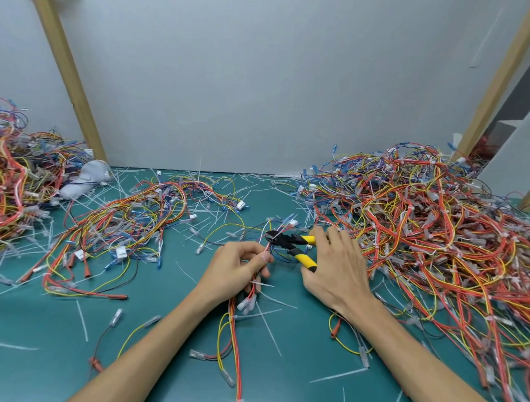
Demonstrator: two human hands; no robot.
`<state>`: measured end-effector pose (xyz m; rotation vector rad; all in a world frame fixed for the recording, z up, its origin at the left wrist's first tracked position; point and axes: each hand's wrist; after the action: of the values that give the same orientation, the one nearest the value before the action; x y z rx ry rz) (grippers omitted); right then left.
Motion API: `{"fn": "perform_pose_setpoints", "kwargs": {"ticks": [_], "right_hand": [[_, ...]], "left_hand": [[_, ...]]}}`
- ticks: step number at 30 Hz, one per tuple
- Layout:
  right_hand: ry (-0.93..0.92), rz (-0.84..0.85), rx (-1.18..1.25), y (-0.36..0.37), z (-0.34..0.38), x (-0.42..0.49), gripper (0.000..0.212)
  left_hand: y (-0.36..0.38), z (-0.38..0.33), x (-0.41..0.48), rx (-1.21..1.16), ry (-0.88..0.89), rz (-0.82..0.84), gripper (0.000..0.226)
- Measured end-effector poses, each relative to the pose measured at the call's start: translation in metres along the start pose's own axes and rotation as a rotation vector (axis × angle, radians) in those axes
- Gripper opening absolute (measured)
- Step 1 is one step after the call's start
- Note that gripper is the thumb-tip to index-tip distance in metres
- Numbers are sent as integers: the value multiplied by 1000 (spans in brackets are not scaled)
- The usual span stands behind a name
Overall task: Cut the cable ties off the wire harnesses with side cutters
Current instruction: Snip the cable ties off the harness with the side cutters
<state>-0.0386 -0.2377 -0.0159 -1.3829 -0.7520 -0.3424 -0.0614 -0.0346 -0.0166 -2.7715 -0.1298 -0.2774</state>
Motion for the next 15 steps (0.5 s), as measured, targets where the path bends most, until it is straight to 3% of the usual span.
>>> {"fn": "perform_pose_setpoints", "kwargs": {"ticks": [4, 9, 15], "right_hand": [[-24, 5, -3, 0, -1, 1, 43], [6, 77, 29, -3, 0, 0, 25], [-14, 12, 40, -4, -1, 0, 35]], "left_hand": [[0, 0, 0, 29, 3, -4, 18], [0, -1, 0, 17, -11, -12, 17], [-1, -3, -2, 15, -11, -15, 18]]}}
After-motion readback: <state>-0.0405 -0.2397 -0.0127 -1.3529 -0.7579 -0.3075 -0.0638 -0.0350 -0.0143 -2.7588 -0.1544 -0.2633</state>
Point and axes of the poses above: each hand's wrist, its own x-axis towards the middle knuckle, its own y-axis out of the palm, z = x × y, and after that the axes turned 11 degrees about -z, right-handed
